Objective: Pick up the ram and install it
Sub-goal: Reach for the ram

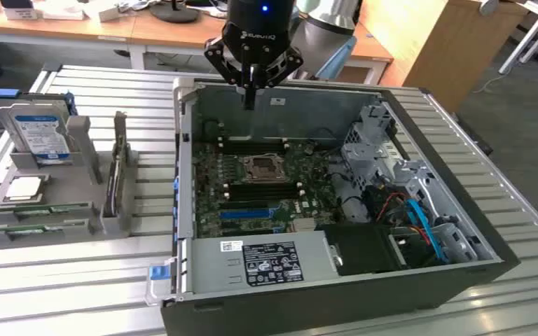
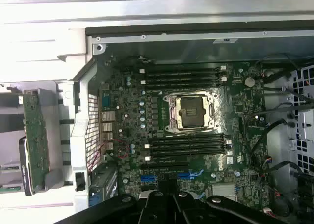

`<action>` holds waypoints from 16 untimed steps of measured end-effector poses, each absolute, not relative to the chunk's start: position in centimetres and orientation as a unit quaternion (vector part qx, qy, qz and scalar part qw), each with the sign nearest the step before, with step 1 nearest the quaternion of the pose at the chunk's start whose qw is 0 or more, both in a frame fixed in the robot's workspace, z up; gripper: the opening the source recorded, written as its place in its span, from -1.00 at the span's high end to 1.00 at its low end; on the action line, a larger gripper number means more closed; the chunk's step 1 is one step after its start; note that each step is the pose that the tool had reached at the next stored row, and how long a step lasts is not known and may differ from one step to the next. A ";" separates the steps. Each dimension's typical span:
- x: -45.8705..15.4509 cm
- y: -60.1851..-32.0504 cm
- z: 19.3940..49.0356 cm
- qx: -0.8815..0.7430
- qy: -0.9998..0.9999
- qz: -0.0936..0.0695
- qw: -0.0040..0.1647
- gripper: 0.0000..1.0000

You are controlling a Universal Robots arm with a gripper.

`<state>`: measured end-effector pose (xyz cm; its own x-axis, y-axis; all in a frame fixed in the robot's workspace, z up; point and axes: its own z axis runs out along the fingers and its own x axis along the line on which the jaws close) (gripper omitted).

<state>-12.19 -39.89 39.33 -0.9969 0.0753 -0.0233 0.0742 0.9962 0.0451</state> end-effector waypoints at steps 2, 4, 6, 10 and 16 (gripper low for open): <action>-12.2 -39.9 39.3 0.037 0.999 0.022 0.012 0.79; -12.2 -39.9 39.3 0.037 0.999 0.022 0.012 0.79; -12.2 -39.9 39.3 0.037 0.999 0.022 0.012 0.79; -12.2 -39.9 39.3 0.037 0.999 0.022 0.012 0.79; -12.2 -39.9 39.3 0.037 0.999 0.022 0.013 0.79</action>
<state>-12.19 -39.89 39.33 -0.9969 0.0753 -0.0233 0.0742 0.9962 0.0451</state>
